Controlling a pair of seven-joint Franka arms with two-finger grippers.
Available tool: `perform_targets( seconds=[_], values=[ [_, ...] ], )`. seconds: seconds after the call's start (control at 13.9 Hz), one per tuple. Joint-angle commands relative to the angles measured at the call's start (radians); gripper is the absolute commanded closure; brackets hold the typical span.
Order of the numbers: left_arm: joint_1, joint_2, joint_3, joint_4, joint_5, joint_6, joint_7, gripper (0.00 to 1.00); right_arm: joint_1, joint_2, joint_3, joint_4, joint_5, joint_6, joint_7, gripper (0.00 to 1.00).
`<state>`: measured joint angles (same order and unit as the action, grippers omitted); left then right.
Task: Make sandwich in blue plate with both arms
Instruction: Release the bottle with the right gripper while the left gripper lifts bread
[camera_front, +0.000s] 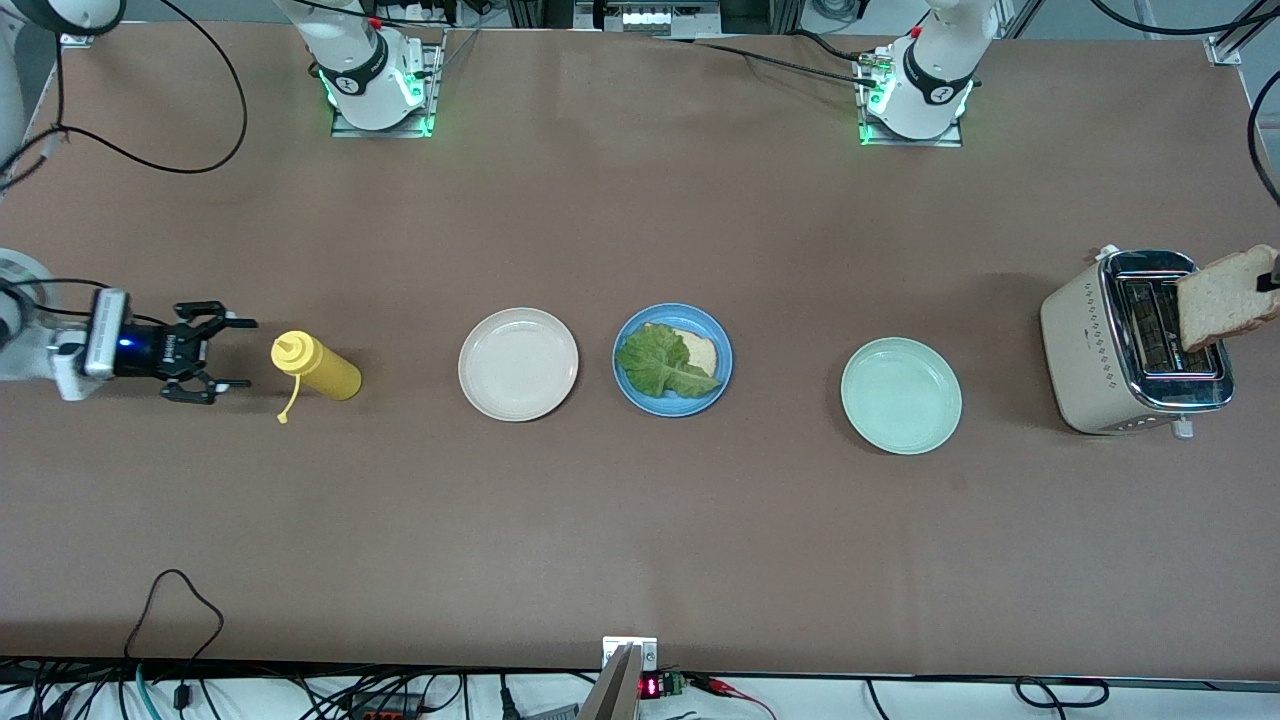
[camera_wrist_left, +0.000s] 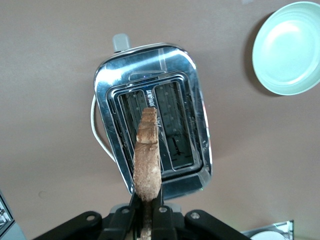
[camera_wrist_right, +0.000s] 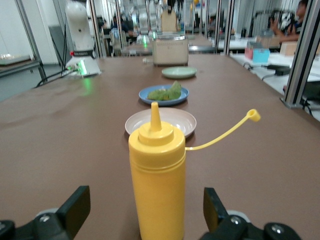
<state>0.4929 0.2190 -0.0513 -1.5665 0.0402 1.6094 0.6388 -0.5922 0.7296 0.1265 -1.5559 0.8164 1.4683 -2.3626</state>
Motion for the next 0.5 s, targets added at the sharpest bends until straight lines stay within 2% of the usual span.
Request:
perform_targets(
  seconds=[0.0,0.14,0.43],
  values=[
    [-0.013,0.01,-0.022,0.083,-0.005,-0.084,0.013,0.9,0.032,-0.137,-0.005,-0.033,-0.116,0.053,0.13,0.0],
    [-0.02,0.01,-0.06,0.102,-0.005,-0.115,0.01,0.9,0.061,-0.238,-0.005,-0.045,-0.199,0.087,0.253,0.0],
    [-0.02,0.011,-0.217,0.102,-0.017,-0.169,0.01,0.93,0.162,-0.436,-0.004,-0.046,-0.405,0.127,0.602,0.0]
  ],
)
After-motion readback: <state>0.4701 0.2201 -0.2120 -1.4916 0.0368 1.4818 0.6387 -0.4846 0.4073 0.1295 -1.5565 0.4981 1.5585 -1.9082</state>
